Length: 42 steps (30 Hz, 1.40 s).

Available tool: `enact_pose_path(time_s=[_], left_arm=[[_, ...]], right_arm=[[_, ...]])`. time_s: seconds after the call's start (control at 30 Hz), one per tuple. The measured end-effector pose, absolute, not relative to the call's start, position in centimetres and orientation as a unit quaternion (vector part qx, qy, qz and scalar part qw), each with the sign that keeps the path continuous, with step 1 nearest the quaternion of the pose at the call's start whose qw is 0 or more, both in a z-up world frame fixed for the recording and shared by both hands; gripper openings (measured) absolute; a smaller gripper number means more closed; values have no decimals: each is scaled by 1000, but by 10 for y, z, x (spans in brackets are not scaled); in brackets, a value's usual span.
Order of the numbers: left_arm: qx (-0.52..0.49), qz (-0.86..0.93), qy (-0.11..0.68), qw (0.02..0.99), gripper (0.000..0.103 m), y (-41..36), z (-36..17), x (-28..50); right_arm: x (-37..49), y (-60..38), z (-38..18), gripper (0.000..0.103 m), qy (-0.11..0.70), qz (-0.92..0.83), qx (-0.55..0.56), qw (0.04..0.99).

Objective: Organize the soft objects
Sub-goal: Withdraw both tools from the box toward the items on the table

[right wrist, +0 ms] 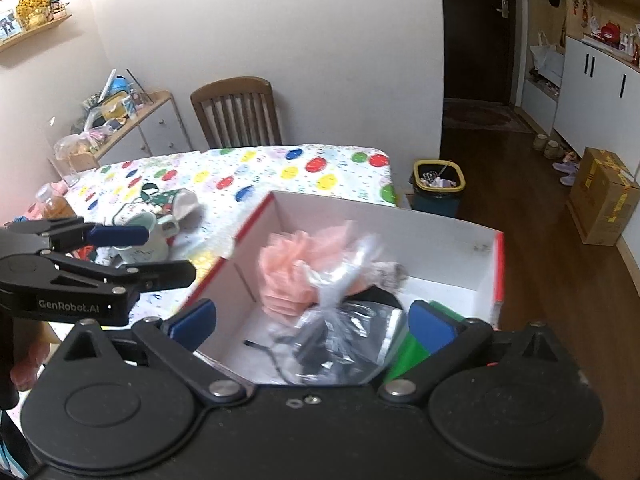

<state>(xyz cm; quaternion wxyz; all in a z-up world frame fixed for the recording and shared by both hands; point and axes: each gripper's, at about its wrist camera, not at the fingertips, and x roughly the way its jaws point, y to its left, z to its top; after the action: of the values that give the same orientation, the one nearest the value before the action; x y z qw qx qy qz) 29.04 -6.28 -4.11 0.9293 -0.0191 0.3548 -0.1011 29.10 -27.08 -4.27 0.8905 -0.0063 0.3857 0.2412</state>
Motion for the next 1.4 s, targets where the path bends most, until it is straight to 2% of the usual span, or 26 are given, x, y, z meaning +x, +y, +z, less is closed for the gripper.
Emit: enact_pose_path(time_s=[0.2, 0.6, 0.77, 0.93, 1.4], left_arm=[[-38, -94, 346, 933, 101, -13, -38, 275], [-47, -68, 342, 936, 102, 88, -37, 273], [-17, -52, 335, 941, 102, 126, -39, 286], [-33, -40, 332, 942, 102, 167, -42, 309], [-111, 11, 422, 900, 102, 219, -71, 407]], right_arm=[[286, -234, -38, 102, 386, 248, -7, 889], [293, -151, -35, 102, 389, 249, -15, 887], [313, -112, -35, 102, 392, 245, -15, 886], [340, -80, -36, 102, 394, 235, -20, 888], [419, -29, -75, 99, 442, 195, -41, 875]])
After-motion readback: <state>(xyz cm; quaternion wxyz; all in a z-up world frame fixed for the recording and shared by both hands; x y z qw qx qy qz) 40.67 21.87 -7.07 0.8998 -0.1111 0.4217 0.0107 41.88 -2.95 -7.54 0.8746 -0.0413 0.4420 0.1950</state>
